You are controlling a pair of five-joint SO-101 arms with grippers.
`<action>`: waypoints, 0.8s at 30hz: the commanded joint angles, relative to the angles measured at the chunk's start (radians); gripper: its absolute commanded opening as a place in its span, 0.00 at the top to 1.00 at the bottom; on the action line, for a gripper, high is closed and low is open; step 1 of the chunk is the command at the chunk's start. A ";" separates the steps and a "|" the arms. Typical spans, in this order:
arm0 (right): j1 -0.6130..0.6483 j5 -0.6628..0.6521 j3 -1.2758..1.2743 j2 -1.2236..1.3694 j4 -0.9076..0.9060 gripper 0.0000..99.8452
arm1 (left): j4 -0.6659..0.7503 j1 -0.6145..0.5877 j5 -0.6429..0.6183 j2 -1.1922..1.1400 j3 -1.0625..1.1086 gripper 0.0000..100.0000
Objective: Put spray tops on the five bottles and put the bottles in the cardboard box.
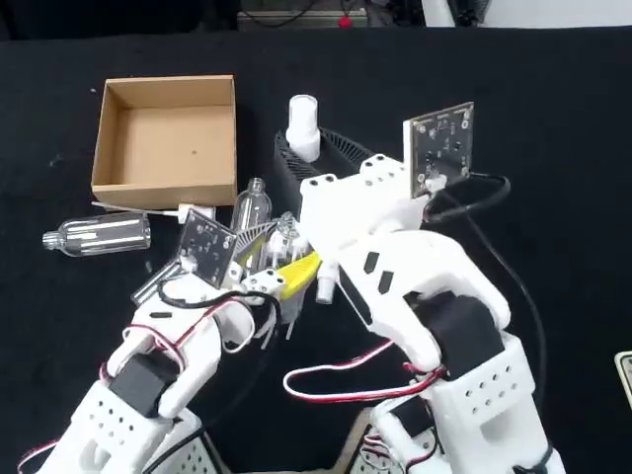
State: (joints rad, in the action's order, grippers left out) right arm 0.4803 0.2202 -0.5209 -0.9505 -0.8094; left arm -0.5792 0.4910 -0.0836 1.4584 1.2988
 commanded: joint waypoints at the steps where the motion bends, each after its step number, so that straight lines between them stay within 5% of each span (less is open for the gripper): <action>1: 0.012 0.002 0.004 -0.022 -0.005 0.99 | 0.017 0.007 0.014 0.103 0.004 0.91; 9: -0.008 0.002 -0.090 -0.022 0.002 0.99 | 0.014 -0.025 0.014 0.353 0.105 0.91; 24: 0.040 0.000 -0.315 -0.320 0.037 0.99 | -0.014 -0.021 0.014 0.339 0.110 0.91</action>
State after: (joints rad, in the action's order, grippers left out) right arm 0.5125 0.2232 -0.8094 -1.2129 -0.8048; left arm -0.5808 0.4772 -0.0775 1.7822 1.4231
